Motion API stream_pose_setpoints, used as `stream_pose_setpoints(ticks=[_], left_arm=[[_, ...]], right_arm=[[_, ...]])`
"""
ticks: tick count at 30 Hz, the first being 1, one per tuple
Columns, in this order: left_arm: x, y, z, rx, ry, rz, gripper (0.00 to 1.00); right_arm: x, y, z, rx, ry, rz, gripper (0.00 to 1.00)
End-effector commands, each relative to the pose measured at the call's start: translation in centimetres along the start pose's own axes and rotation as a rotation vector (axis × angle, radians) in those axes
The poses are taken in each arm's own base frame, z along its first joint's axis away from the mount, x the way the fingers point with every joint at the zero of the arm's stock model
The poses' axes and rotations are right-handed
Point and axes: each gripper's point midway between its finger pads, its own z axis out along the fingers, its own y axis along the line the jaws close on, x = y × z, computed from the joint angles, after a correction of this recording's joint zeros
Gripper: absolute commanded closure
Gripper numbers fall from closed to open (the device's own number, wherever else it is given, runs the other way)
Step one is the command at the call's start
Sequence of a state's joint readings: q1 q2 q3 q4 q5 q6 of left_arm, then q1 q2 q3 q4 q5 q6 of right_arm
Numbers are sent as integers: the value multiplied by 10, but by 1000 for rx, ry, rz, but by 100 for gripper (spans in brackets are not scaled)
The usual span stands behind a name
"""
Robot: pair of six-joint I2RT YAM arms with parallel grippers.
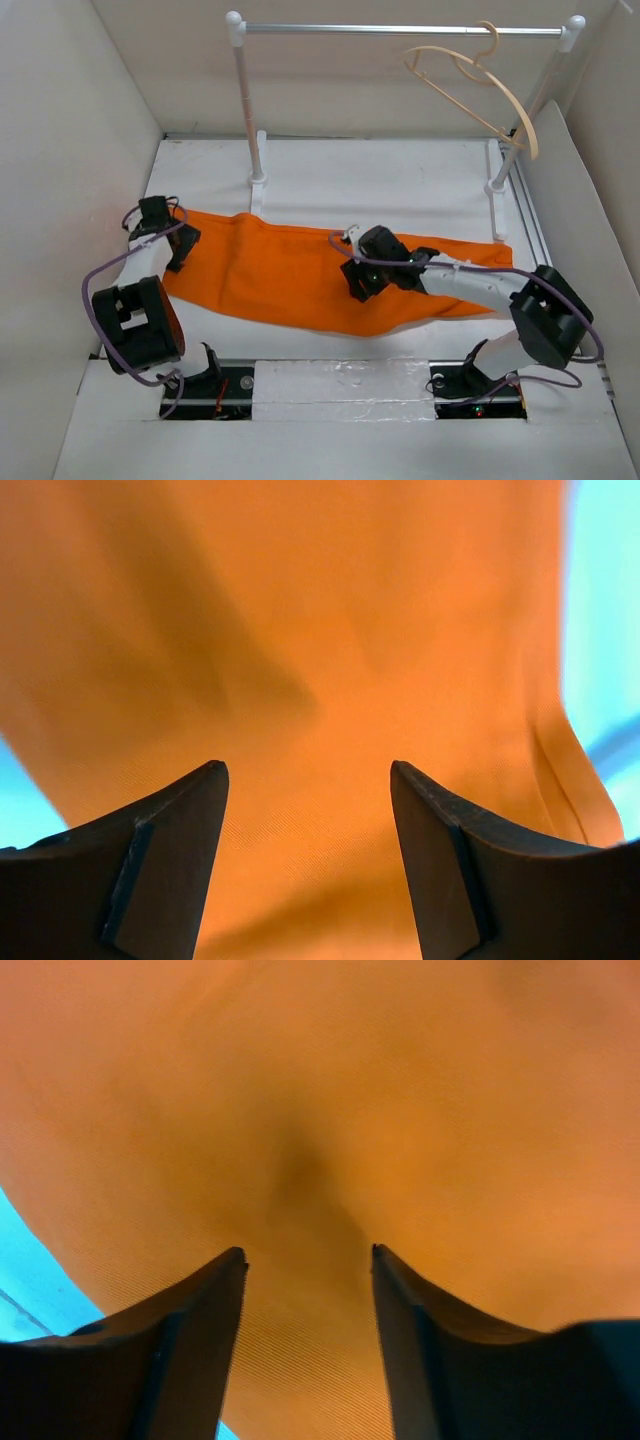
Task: Place the trousers on the hanger
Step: Fold the trousers
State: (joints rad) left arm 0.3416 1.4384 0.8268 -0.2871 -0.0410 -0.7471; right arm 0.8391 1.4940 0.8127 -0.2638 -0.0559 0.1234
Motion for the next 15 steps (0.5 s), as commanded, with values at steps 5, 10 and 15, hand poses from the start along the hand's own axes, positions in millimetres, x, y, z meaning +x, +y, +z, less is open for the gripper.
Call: stream_pose_setpoints(ticks=[5, 10, 15], left_arm=[[58, -142, -102, 337, -151, 532, 43], [137, -158, -111, 393, -49, 767, 42], [176, -157, -104, 365, -59, 946, 36]], right_arm=[[-47, -106, -101, 266, -203, 213, 39], [10, -214, -152, 540, -236, 486, 38], [48, -292, -205, 709, -272, 619, 26]])
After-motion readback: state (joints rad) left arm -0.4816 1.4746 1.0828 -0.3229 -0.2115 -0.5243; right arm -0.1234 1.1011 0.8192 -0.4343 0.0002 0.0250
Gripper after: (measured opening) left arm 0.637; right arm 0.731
